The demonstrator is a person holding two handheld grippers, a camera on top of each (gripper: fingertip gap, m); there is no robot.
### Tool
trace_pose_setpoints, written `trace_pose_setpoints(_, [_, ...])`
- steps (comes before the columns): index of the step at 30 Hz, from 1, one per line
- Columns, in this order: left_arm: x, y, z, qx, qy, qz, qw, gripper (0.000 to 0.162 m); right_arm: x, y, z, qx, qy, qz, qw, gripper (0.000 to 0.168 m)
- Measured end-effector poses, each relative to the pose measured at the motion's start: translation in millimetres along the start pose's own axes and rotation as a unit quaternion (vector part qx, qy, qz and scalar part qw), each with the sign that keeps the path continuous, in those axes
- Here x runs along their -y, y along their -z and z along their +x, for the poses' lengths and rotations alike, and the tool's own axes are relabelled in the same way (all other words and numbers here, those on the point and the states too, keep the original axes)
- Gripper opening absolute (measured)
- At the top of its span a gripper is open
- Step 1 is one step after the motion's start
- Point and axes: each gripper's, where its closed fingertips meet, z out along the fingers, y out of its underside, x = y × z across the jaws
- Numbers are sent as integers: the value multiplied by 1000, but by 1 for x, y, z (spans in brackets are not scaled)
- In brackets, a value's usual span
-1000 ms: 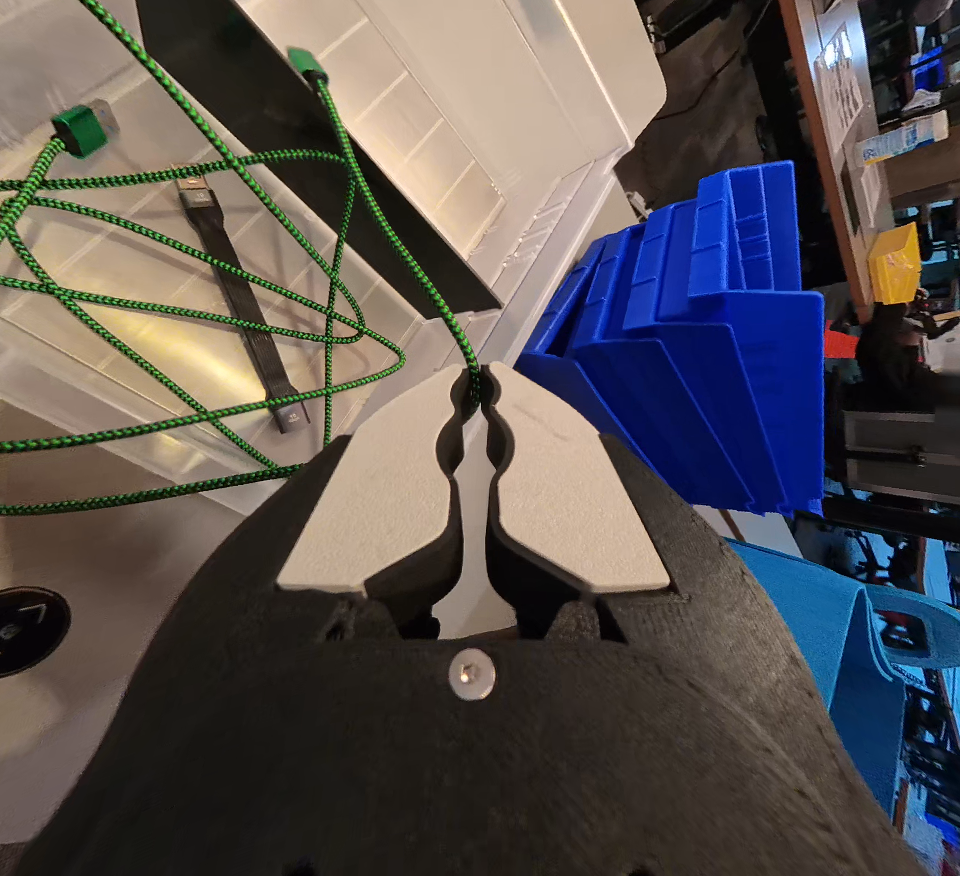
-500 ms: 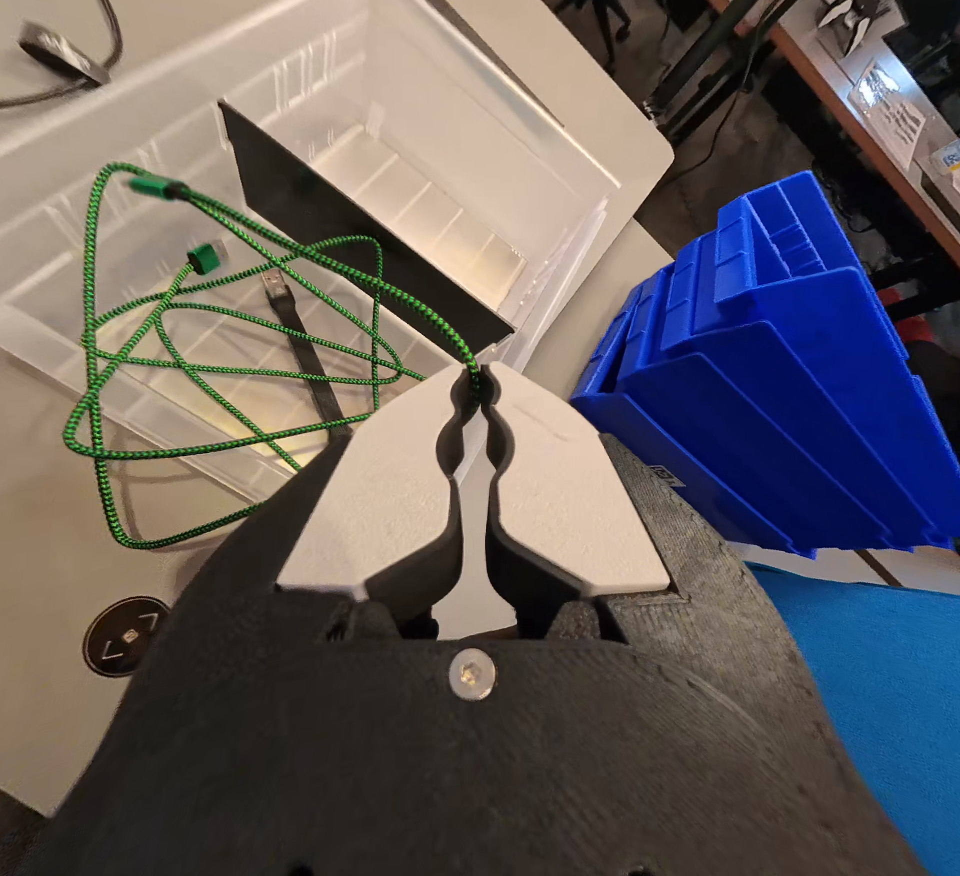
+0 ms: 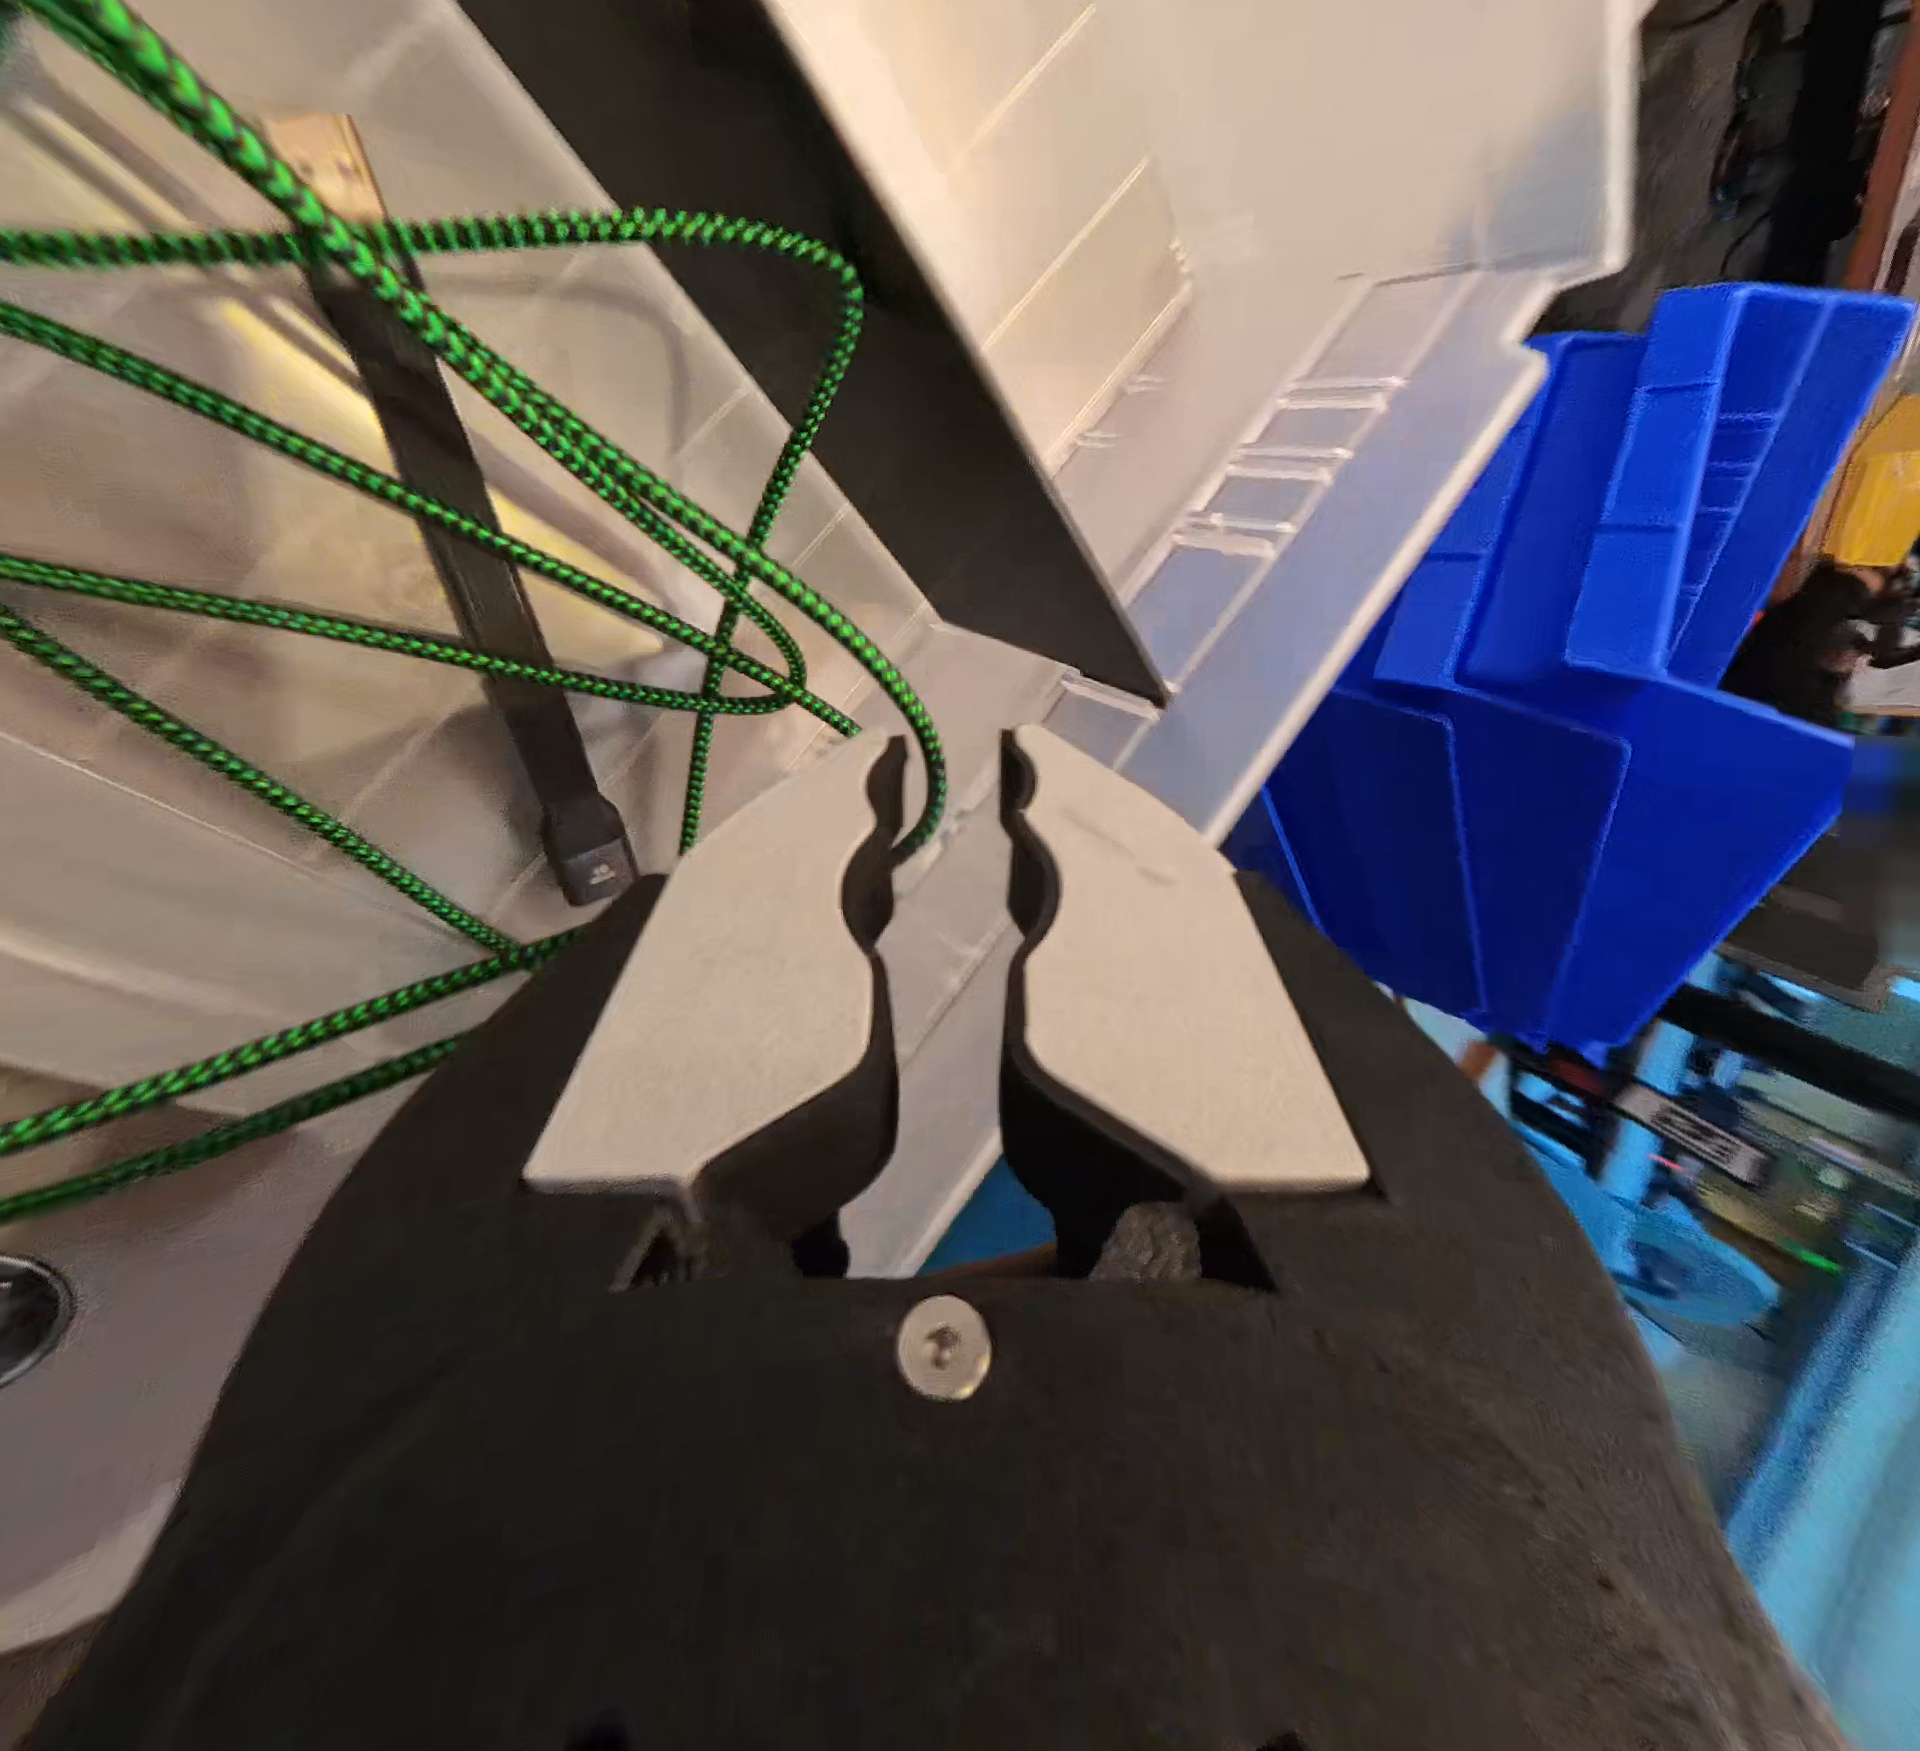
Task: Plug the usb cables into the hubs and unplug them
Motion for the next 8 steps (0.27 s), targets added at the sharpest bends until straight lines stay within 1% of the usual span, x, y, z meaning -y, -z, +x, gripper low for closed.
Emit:
trace_pose_setpoints(1, [0,0,0,0,-1,0,1000,12,-2,-6,-2,0,15,-24,1000,24])
trace_pose_setpoints(3, [0,0,0,0,-1,0,1000,13,1,-10,1,-4,15,-34,999,29])
trace_pose_setpoints(6, [0,0,0,-2,1,0,1000,13,7,-3,25,-43,-38,-9,998,41])
trace_pose_setpoints(8, [0,0,0,-5,3,1,1000,13,5,8,41,-70,-75,8,995,45])
